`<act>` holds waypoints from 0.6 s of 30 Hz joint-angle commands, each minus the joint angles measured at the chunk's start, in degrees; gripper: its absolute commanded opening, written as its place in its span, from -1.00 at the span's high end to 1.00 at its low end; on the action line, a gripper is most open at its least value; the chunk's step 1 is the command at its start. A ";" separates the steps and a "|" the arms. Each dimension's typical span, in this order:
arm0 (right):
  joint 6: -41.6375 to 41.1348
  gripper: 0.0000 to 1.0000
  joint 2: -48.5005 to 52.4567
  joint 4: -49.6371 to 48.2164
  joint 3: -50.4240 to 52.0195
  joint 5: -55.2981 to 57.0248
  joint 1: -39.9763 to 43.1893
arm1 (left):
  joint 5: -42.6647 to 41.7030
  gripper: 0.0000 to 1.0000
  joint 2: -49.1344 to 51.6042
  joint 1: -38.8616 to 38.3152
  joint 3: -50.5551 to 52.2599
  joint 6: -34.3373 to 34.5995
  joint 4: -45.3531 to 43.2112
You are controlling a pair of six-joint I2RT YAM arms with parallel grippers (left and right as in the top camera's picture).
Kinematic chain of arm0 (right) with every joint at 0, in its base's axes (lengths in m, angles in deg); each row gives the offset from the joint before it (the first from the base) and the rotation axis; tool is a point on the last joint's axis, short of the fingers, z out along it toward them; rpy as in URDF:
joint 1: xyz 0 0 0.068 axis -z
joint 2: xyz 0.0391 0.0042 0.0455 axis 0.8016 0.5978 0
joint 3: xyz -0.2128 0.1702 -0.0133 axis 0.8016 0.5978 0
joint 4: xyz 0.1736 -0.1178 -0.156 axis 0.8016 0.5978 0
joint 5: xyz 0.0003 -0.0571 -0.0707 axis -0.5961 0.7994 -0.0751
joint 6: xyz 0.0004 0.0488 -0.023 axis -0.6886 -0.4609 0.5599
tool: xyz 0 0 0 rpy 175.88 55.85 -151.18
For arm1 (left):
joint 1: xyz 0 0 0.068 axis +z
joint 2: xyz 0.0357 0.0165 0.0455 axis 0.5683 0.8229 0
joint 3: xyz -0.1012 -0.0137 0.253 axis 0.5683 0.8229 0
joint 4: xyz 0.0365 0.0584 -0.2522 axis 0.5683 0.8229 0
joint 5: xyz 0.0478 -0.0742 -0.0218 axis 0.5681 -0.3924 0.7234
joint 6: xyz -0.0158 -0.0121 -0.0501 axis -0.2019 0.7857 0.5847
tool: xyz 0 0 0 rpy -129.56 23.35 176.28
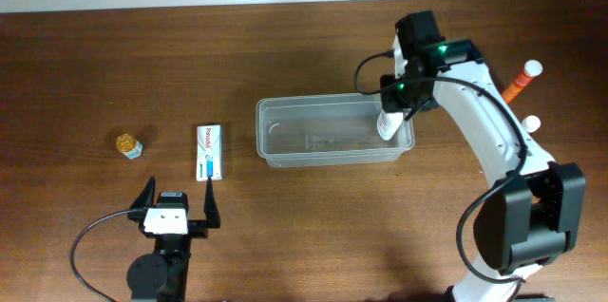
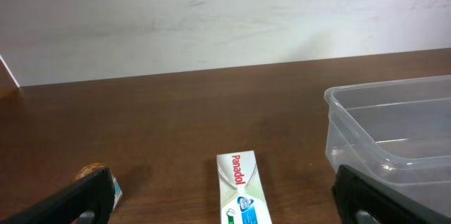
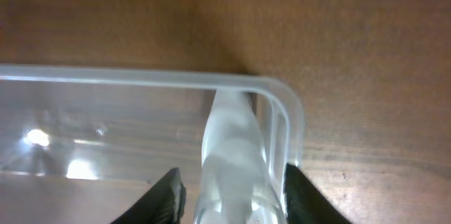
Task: Pack container
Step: 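Lower the spray bottle into the container's right end and release, then move the right gripper to the dark brown bottle and descend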
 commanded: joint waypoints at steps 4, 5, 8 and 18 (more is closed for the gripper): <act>1.27 -0.36 -0.26 8.28 -14.80 2.69 -0.20 | -0.63 -0.99 -0.33 0.24 0.11 -0.90 0.28; 1.25 -0.51 -0.26 9.73 -16.90 3.67 -0.02 | -0.66 -0.99 -0.33 0.24 0.11 -0.90 0.28; 1.22 -0.80 -0.48 13.27 -23.02 6.51 1.14 | -0.66 -0.99 -0.33 0.24 0.11 -0.90 0.26; 1.16 -0.97 -0.70 24.39 -30.91 12.72 19.28 | -0.63 -0.99 -0.33 0.24 0.11 -0.90 0.28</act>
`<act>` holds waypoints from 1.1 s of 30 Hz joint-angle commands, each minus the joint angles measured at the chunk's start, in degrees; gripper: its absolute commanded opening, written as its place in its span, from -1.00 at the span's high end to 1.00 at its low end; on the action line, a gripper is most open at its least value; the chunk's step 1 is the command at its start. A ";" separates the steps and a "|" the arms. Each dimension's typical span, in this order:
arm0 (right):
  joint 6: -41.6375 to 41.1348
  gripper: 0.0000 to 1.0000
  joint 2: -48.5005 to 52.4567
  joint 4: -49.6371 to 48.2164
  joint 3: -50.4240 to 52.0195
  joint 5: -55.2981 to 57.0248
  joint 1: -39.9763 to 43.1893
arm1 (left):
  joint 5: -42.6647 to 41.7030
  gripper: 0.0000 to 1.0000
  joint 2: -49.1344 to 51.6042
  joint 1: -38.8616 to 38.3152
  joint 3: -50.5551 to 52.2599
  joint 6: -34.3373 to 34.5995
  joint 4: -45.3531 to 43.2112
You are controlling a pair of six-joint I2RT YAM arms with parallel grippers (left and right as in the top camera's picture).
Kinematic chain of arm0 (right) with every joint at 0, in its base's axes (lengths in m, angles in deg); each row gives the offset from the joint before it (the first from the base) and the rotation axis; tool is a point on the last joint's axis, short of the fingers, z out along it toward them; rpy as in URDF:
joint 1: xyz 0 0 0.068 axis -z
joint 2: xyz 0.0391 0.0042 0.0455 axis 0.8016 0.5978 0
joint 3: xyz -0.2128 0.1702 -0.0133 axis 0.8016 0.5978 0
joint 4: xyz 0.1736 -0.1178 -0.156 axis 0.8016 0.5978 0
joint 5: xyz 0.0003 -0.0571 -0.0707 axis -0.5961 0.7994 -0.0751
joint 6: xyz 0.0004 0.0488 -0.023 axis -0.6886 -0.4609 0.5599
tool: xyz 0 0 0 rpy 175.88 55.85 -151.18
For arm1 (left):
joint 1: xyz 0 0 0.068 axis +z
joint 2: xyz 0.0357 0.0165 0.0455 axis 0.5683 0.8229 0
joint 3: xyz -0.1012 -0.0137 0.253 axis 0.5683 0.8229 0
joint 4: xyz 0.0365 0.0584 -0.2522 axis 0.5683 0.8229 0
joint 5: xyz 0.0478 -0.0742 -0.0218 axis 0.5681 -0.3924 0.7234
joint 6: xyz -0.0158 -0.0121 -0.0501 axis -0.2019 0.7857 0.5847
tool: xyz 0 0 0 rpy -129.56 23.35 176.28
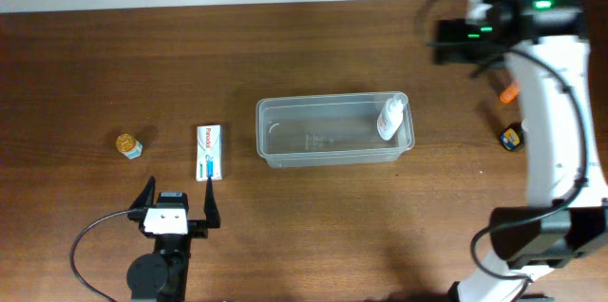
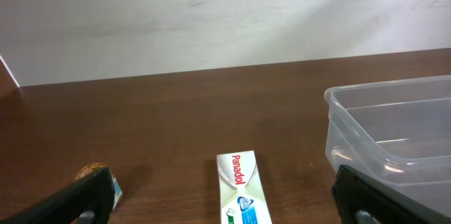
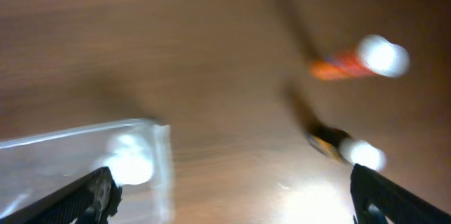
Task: Pack container
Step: 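Move the right gripper to the dark brown bottle and descend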
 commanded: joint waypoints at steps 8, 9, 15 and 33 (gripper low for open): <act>-0.15 -0.97 -0.68 8.22 -0.46 -5.29 19.71 | -0.63 -0.99 -0.33 0.24 0.11 -0.90 0.28; -0.22 -0.97 -0.68 9.05 -0.26 -5.27 20.81 | -0.63 -0.99 -0.33 0.24 0.11 -0.90 0.26; -5.16 -0.97 -0.68 6.97 5.55 -5.29 24.46 | -0.63 -0.99 -0.33 0.24 0.11 -0.90 0.28; 14.36 -0.97 -0.66 -9.97 26.27 -6.34 25.03 | -0.63 -0.99 -0.33 0.24 0.11 -0.90 0.26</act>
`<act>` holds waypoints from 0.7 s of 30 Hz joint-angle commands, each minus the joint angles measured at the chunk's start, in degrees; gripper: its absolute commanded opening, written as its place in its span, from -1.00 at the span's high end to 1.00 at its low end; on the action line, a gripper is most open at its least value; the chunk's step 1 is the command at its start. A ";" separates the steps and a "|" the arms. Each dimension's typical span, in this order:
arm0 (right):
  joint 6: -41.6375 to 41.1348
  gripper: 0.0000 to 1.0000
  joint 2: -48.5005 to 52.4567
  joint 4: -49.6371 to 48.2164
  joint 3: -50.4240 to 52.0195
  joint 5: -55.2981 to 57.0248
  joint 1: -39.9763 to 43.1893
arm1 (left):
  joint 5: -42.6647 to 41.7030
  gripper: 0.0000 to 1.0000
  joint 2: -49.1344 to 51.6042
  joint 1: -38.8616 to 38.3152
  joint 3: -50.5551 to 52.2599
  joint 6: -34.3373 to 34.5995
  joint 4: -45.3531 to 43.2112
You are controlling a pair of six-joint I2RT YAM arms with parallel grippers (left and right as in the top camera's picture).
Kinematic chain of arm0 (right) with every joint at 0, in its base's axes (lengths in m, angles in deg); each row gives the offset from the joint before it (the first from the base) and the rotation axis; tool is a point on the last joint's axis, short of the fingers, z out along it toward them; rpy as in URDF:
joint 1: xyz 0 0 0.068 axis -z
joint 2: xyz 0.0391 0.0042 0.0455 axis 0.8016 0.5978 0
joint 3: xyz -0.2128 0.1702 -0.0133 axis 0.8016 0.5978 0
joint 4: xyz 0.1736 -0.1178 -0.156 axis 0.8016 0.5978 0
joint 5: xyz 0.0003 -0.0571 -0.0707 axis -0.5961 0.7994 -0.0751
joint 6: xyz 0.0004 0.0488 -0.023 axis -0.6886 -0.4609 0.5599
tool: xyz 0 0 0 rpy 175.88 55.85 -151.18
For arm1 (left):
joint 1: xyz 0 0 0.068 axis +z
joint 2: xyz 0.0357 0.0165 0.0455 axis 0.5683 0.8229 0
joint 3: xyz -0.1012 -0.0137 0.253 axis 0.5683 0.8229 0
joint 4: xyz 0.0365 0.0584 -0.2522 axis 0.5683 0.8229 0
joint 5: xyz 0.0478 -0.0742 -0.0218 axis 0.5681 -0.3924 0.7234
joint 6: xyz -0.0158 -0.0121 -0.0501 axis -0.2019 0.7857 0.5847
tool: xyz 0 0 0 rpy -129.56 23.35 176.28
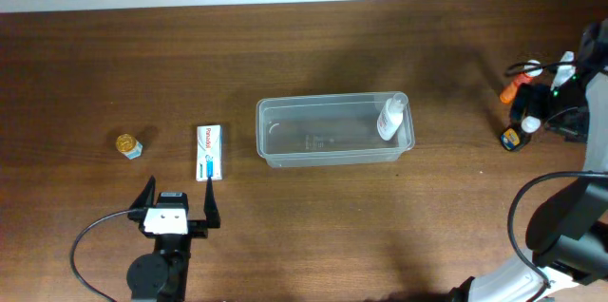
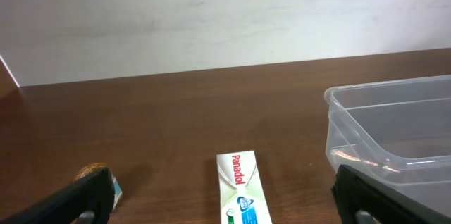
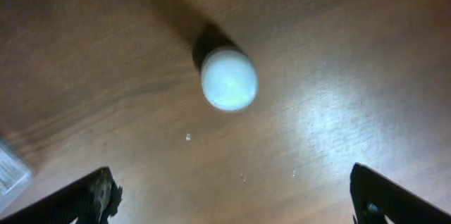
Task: Pack container
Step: 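Move the right gripper to the dark brown bottle and descend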
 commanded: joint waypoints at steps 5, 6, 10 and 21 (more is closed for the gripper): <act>10.14 -0.97 -0.44 -10.43 5.46 -0.42 0.31 | -0.63 -0.99 -0.33 0.24 0.11 -0.90 0.28; 11.15 -0.97 -0.44 -12.09 6.78 -0.42 0.31 | -0.63 -0.99 -0.33 0.24 0.11 -0.90 0.26; 13.73 -0.97 -0.44 -18.45 12.66 -0.39 0.31 | -0.63 -0.99 -0.33 0.24 0.11 -0.90 0.28; 16.61 -0.97 -0.44 -28.52 20.76 -0.44 0.63 | -0.63 -0.99 -0.33 0.24 0.11 -0.90 0.28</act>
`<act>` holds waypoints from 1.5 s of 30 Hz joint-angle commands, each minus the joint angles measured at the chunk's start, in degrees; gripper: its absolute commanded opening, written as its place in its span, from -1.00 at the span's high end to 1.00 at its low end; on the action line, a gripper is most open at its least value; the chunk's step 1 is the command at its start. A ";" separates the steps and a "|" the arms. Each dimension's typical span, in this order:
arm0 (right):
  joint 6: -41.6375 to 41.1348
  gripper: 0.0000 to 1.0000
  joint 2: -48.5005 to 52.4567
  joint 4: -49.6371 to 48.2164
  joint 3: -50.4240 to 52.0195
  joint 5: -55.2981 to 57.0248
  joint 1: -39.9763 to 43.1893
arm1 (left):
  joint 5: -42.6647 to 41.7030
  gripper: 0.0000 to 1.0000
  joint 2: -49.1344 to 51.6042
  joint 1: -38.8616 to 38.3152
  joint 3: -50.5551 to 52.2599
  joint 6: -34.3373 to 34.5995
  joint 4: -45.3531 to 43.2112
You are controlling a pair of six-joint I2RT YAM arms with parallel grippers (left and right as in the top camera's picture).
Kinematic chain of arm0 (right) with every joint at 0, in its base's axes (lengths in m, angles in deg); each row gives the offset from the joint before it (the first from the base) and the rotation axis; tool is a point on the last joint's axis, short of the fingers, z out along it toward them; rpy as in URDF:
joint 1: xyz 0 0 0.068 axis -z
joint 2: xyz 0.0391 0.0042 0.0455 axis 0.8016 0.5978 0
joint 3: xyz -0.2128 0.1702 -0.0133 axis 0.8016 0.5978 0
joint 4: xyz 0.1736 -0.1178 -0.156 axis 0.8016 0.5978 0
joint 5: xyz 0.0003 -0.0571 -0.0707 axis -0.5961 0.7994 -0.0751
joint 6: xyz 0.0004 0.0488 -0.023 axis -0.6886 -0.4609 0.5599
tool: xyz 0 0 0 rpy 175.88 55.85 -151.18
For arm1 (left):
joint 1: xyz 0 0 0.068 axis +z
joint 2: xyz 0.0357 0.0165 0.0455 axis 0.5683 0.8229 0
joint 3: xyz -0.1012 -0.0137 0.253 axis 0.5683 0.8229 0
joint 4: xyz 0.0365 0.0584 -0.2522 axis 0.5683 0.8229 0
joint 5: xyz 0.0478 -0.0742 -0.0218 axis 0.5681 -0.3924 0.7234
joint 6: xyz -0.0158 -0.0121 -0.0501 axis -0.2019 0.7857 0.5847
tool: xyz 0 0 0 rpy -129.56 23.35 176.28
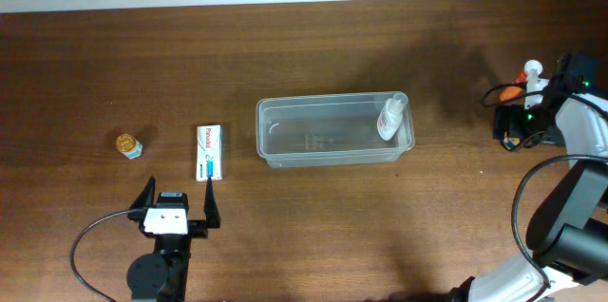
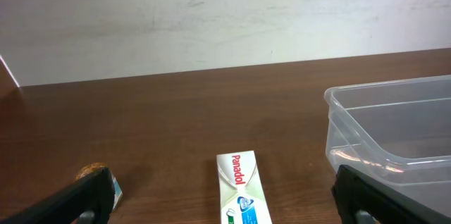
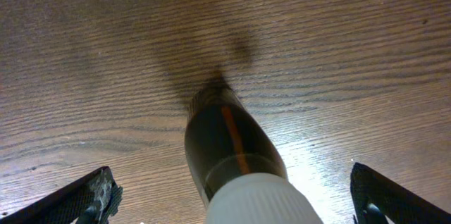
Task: Pack container
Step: 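Move the right gripper to the dark brown bottle and descend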
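Observation:
A clear plastic container (image 1: 323, 136) stands mid-table, and a white bottle (image 1: 389, 117) leans inside its right end. Far right, my right gripper (image 1: 514, 128) is open and low over a dark brown bottle with a white ribbed cap (image 3: 232, 153). In the right wrist view the bottle sits between the wide-apart fingertips (image 3: 95, 194). My left gripper (image 1: 177, 209) rests open at the front left. Just ahead of it lies a Panadol box (image 2: 241, 189), and a small gold-topped jar (image 1: 128, 144) stands further left.
An orange tube with a white cap (image 1: 525, 74) lies just behind the right gripper, near the table's right edge. In the left wrist view the container's near corner (image 2: 352, 122) is to the right of the box. A pale wall runs behind the table.
My right gripper was above the dark bottle, looking down on its white cap. Now it is lower and a little further left, with its open fingers on either side of the bottle. The left arm is unchanged.
My right gripper was round the white bottle at the container's right end. Then it was open at the back right, with the bottle left in the container. Later it was over the dark bottle at the far right, and now it is low around it.

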 commanded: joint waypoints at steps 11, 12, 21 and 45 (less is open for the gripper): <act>2.38 -0.99 -0.44 -3.89 0.37 -0.37 0.48 | -0.63 -0.99 -0.33 0.24 0.11 -0.90 0.28; 2.78 -0.99 -0.44 -4.28 0.37 -0.42 0.48 | -0.66 -0.99 -0.33 0.24 0.11 -0.90 0.26; 3.76 -0.78 -0.44 -4.90 0.39 -3.37 0.52 | -0.63 -0.99 -0.33 0.24 0.11 -0.90 0.26; 3.10 -0.11 -0.39 -4.15 0.42 -6.97 3.06 | -0.66 -0.99 -0.33 0.24 0.11 -0.90 0.28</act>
